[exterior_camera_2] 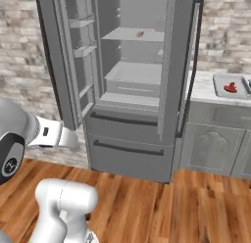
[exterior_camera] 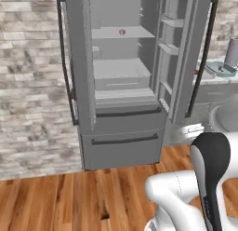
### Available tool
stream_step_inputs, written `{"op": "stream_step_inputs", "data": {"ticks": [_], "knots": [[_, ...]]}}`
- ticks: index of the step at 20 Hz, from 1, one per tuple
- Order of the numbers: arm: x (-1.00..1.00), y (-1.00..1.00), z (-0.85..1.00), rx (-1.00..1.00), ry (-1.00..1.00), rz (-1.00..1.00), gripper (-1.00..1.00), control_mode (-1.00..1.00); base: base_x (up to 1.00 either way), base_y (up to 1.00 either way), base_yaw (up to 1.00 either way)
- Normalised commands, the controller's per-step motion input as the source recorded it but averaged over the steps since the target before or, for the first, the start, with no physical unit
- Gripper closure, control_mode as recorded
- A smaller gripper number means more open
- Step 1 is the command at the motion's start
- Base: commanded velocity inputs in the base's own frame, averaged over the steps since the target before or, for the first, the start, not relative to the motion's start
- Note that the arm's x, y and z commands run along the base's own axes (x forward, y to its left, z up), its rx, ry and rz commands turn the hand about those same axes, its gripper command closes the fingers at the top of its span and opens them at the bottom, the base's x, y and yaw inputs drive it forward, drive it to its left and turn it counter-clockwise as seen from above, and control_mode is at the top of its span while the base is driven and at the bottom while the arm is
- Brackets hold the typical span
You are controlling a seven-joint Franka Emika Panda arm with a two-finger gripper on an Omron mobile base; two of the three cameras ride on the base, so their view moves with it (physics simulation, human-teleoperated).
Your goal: Place one mushroom and one steak in each tupperware on the nearby counter, to pack two identical lunches.
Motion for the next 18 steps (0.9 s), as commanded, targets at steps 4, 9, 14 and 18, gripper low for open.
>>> {"op": "stream_step_inputs", "data": {"ticks": [4,9,14,18], "knots": [[0.00,0.00,0.00,0.00,0.00,0.00,-1.00,1.00,0.64,0.51,0.00],[0.00,0.00,0.00,0.00,0.00,0.00,-1.00,1.00,0.64,0.02,-0.10],[0.00,0.00,0.00,0.00,0.00,0.00,-1.00,1.00,0.55,-0.05,-0.12],[0.00,0.00,0.00,0.00,0.00,0.00,-1.00,1.00,0.51,0.00,-0.10]]}}
